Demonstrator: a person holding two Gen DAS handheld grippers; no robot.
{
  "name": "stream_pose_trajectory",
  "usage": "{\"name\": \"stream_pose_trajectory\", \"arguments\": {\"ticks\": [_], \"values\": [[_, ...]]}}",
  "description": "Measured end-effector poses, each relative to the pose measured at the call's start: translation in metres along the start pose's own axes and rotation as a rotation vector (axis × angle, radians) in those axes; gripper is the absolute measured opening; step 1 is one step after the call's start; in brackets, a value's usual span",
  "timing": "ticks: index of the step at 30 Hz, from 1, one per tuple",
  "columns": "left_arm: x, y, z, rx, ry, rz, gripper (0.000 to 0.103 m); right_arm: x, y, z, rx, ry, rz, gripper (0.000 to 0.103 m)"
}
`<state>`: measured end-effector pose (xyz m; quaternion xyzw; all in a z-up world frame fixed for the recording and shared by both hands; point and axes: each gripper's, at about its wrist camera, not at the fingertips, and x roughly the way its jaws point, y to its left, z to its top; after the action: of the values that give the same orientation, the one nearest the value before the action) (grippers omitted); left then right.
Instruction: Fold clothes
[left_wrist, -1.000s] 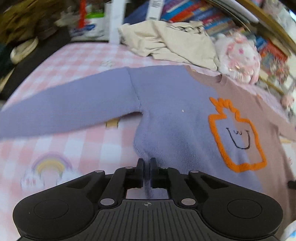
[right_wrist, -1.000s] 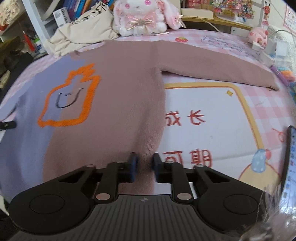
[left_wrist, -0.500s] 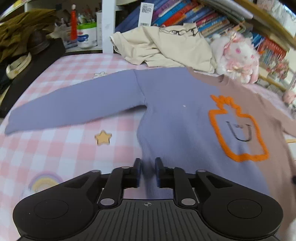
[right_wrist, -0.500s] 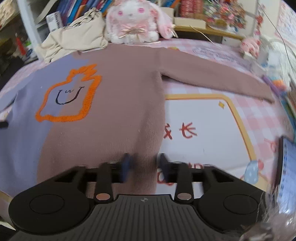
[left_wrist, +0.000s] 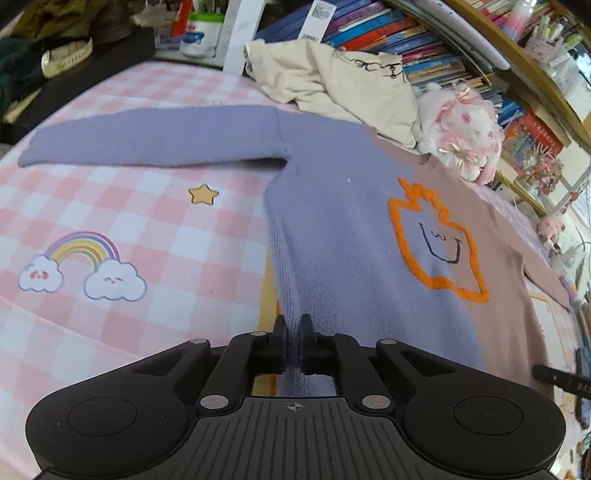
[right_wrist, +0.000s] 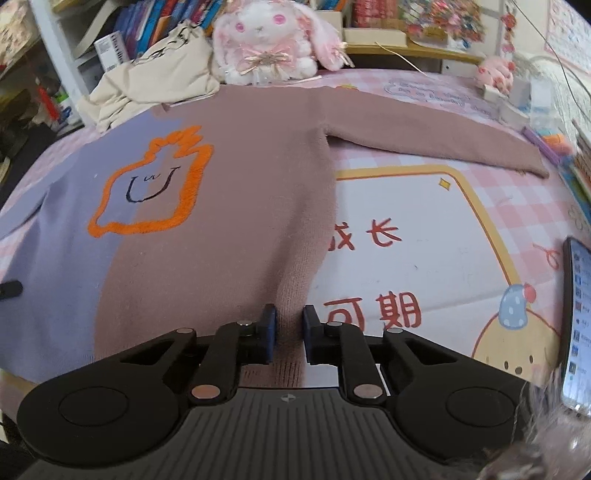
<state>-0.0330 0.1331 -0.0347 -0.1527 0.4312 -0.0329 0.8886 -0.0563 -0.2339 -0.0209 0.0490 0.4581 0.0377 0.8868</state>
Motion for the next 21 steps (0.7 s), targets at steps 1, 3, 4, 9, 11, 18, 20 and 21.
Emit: {"name": "stream_pose_trajectory", "arguments": {"ticks": [1, 3, 4, 9, 11, 18, 20, 21], "values": [[-0.0012, -0.0010, -0.0009, 0.010, 0.000, 0.005, 0.004, 0.0001, 0.0022, -0.0002, -0.011, -0.002, -0.002, 0.014], [-0.0029, -0.0013, -0.0025, 0.019, 0.001, 0.012, 0.004, 0.0007, 0.0045, -0.0006, -0.026, -0.005, -0.001, 0.014], [-0.0033, -0.0010, -0.0027, 0.017, 0.000, 0.012, 0.004, 0.0010, 0.0046, 0.0000, -0.028, -0.003, 0.002, 0.014], [-0.0004, -0.0006, -0.0016, 0.023, 0.009, 0.012, 0.005, 0.0015, 0.0024, 0.0008, -0.022, 0.002, 0.006, 0.014], [0.0000, 0.0000, -0.0019, 0.023, 0.010, 0.010, 0.005, 0.0015, 0.0009, 0.0007, -0.016, 0.003, 0.005, 0.014], [0.0000, 0.0024, -0.0028, 0.018, 0.009, -0.001, 0.005, 0.0017, 0.0031, -0.0003, -0.008, 0.002, -0.002, 0.014], [0.0000, 0.0016, -0.0027, 0.019, 0.009, 0.004, 0.010, 0.0016, 0.0030, -0.0006, -0.002, 0.001, -0.007, 0.016], [0.0000, 0.0010, -0.0025, 0.017, 0.009, 0.010, 0.010, 0.0016, 0.0024, -0.0007, 0.003, 0.001, -0.009, 0.018]]}}
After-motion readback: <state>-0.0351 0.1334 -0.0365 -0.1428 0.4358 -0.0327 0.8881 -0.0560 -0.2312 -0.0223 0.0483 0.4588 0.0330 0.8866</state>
